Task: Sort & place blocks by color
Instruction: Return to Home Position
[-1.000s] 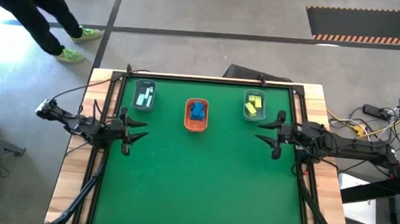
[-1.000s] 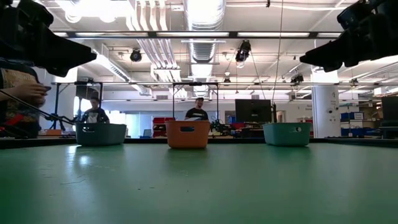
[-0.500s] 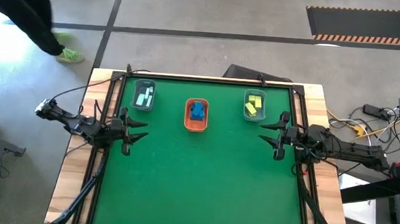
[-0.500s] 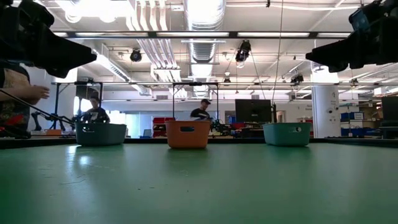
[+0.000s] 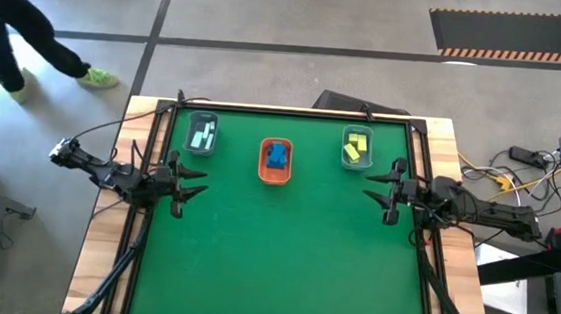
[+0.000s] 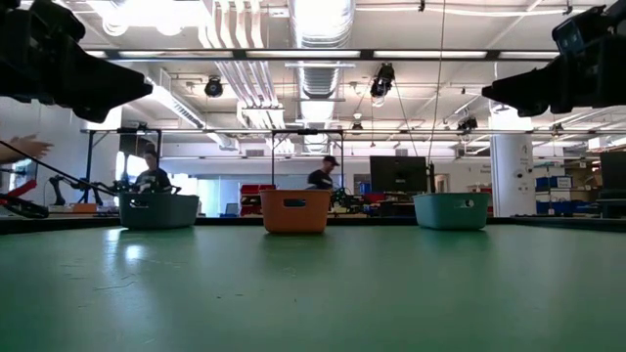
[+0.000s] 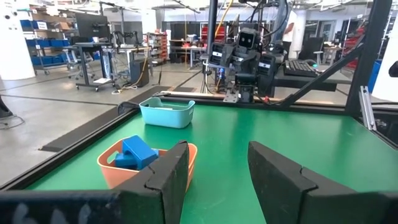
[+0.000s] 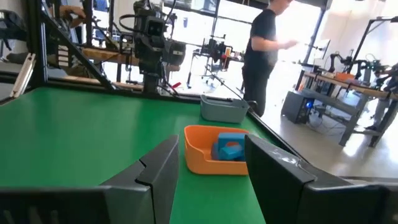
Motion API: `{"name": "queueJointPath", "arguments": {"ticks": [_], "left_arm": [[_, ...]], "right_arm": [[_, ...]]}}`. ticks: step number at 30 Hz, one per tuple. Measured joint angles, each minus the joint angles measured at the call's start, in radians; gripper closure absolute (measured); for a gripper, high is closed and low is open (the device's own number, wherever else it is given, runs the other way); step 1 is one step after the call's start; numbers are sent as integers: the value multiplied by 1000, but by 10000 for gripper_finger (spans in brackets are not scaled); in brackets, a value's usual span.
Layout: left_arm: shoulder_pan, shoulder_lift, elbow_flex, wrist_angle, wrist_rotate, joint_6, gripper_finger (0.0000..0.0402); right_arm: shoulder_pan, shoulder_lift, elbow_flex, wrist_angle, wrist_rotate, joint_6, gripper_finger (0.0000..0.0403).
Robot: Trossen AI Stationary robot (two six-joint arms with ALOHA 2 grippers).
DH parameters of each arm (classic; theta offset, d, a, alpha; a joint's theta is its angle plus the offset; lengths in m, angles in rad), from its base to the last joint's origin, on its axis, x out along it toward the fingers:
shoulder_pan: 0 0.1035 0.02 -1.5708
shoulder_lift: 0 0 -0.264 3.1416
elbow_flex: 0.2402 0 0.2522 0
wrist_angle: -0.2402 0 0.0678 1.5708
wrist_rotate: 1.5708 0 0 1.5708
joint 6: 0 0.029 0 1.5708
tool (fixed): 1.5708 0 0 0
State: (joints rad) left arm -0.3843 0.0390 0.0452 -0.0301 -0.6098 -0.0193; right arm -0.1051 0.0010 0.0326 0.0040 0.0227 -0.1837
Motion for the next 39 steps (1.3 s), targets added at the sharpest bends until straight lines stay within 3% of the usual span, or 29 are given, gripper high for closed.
{"name": "queueJointPath", "arguments": {"ticks": [19, 29, 39], "left_arm": [[0, 2, 0, 0, 0, 1, 251], [0, 2, -1, 3, 0, 1, 251], [0, 3, -1, 4, 0, 1, 251]], "right_arm": [[0, 23, -4, -16, 2, -2, 232], [0, 26, -4, 10, 7, -166, 232], [0, 27, -4, -8, 6, -232, 232]]}}
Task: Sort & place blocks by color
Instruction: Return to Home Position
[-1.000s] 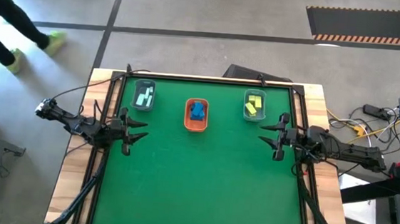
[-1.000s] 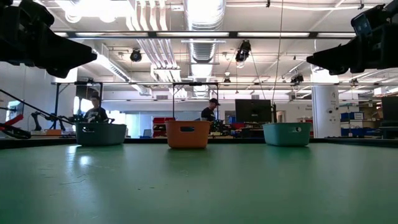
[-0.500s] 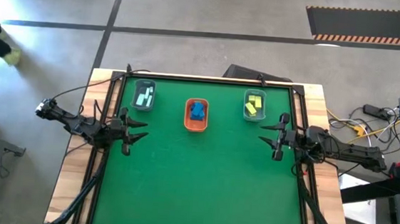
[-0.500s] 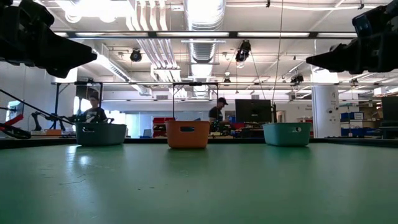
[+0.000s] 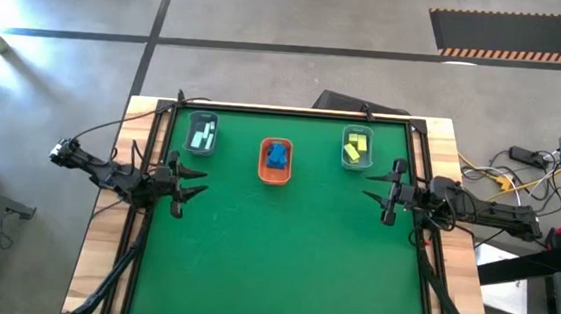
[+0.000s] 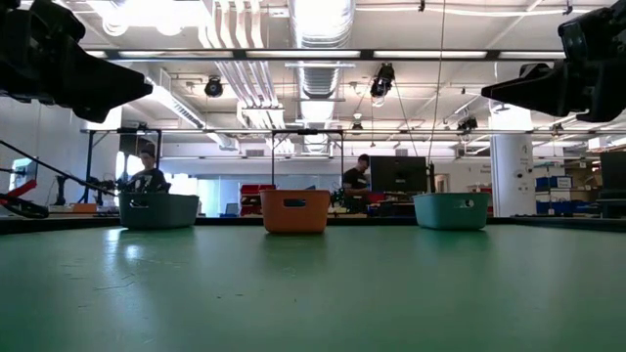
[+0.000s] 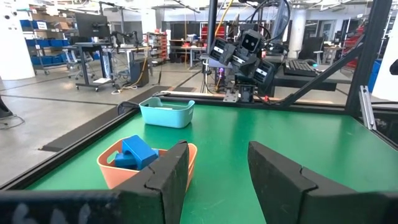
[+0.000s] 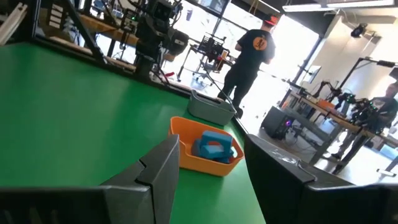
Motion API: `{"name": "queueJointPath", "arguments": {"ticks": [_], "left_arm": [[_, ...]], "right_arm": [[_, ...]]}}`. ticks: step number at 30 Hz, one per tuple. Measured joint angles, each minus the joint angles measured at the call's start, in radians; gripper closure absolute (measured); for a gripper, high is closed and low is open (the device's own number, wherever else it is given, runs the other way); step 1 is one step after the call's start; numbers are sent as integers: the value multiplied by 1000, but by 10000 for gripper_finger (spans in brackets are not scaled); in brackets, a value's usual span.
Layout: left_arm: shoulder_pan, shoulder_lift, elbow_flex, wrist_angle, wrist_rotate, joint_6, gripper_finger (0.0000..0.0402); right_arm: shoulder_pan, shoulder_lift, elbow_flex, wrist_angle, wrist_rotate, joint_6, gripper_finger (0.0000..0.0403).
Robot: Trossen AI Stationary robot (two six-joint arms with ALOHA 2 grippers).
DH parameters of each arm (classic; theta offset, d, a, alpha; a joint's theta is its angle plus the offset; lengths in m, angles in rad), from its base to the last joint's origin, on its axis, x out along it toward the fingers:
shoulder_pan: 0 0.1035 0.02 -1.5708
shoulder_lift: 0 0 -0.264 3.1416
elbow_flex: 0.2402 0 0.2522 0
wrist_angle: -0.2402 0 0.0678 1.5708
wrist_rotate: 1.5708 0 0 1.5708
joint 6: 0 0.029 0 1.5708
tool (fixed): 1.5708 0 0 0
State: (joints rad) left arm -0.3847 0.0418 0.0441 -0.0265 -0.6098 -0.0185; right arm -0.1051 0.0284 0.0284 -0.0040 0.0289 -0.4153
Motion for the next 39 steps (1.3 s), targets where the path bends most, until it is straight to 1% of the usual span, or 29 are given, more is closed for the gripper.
{"name": "queueJointPath", "arguments": {"ticks": [4, 16, 39], "left_arm": [[0, 0, 0, 0, 0, 0, 251], [0, 2, 0, 1, 0, 0, 251], [0, 6, -1, 3, 0, 0, 251]], "right_arm": [[0, 0, 0, 0, 0, -31, 232], [0, 0, 0, 1, 0, -25, 232], [0, 0, 2, -31, -4, 219, 232]]}}
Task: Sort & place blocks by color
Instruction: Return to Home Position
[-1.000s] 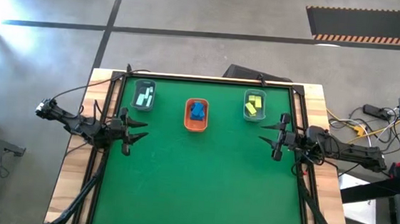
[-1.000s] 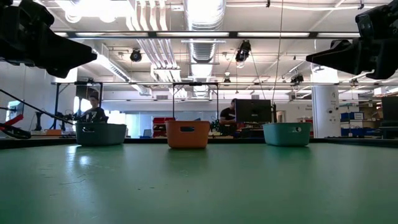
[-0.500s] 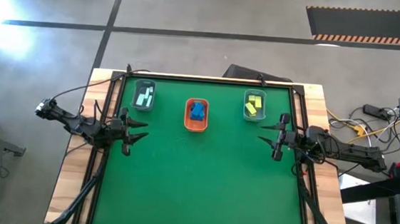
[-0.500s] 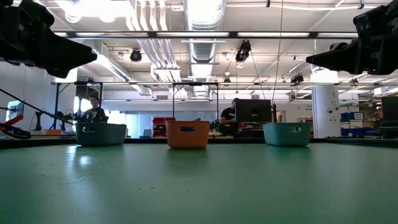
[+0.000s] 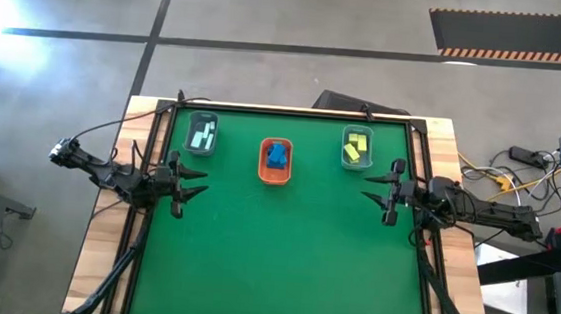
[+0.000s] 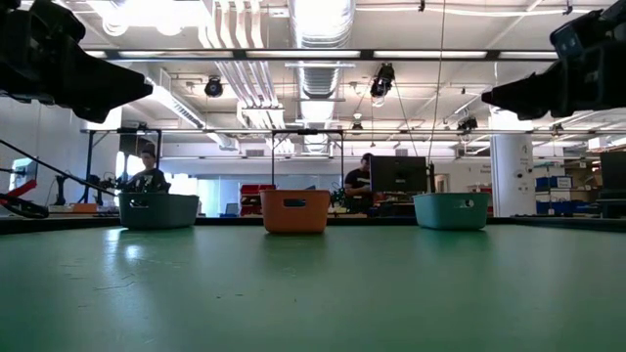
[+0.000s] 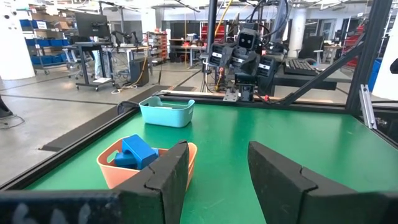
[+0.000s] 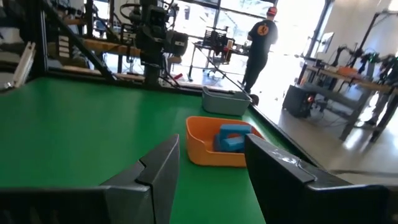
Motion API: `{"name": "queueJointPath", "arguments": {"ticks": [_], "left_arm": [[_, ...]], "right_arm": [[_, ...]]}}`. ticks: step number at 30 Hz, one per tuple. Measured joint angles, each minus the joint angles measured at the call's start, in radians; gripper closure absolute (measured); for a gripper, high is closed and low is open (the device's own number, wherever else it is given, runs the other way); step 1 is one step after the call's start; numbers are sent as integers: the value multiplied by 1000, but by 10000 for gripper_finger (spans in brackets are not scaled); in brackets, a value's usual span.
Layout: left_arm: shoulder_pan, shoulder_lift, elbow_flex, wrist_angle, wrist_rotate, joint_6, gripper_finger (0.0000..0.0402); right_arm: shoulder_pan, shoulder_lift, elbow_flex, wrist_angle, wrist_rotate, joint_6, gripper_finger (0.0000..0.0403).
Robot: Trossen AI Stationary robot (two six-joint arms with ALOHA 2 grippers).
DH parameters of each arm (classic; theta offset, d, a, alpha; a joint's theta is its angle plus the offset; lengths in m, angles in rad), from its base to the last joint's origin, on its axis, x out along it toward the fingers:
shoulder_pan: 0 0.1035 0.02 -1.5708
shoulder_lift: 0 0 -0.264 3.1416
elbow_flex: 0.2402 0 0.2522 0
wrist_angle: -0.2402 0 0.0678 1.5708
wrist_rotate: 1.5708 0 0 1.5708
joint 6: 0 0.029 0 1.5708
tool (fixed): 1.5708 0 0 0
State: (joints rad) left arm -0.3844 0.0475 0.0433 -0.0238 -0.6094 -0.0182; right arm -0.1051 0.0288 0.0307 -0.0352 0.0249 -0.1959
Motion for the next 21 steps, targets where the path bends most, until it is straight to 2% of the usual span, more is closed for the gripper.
{"name": "queueJointPath", "arguments": {"ticks": [9, 16, 21], "left_arm": [[0, 0, 0, 0, 0, 0, 251], [0, 0, 0, 0, 0, 0, 251], [0, 0, 0, 0, 0, 0, 251]], "right_arm": [[0, 0, 0, 1, 0, 54, 232], [0, 0, 0, 2, 1, 209, 232], [0, 0, -1, 7, 2, 230, 232]]}}
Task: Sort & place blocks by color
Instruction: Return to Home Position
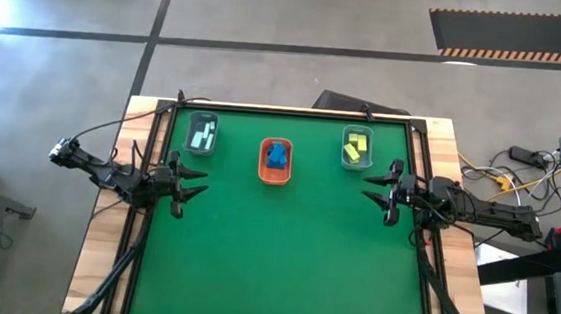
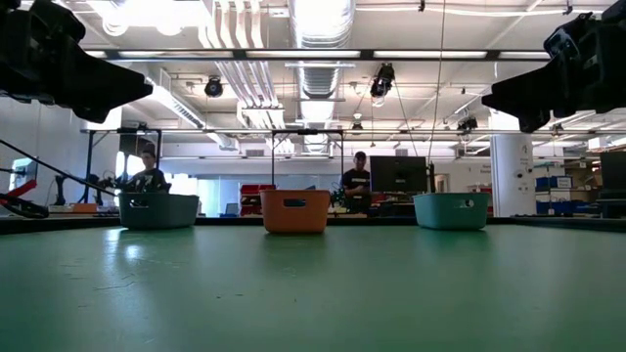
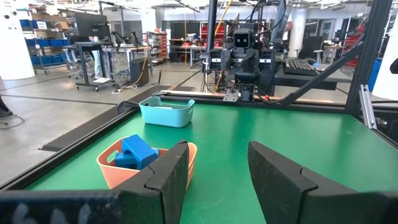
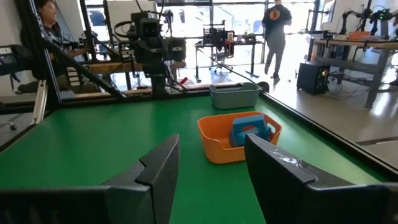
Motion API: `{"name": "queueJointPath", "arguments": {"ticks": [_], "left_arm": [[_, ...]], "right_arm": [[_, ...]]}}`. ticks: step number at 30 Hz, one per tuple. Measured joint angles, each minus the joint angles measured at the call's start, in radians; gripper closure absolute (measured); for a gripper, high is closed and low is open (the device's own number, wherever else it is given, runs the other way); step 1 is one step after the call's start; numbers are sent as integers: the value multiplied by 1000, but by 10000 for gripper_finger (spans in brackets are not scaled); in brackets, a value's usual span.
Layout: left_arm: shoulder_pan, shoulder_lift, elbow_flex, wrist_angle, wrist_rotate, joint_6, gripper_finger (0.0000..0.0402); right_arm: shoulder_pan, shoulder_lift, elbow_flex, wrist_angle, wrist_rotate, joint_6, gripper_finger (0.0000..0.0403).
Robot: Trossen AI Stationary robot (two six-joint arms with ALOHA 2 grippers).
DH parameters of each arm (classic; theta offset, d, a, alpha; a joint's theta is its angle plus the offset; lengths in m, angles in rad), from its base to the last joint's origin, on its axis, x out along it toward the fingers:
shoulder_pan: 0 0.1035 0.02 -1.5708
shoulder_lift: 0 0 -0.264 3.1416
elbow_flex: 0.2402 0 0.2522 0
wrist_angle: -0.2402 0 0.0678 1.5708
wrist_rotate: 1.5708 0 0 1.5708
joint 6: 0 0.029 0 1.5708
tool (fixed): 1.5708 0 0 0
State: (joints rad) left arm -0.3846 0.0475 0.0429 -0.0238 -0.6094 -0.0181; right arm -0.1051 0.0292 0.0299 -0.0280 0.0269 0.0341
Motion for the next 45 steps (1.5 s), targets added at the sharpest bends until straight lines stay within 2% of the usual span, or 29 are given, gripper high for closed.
{"name": "queueJointPath", "arguments": {"ticks": [26, 45], "left_arm": [[0, 3, 0, 0, 0, 0, 251], [0, 4, 0, 0, 0, 0, 251]], "right_arm": [[0, 0, -1, 4, 0, -1, 232], [0, 0, -1, 6, 0, -63, 232]]}}
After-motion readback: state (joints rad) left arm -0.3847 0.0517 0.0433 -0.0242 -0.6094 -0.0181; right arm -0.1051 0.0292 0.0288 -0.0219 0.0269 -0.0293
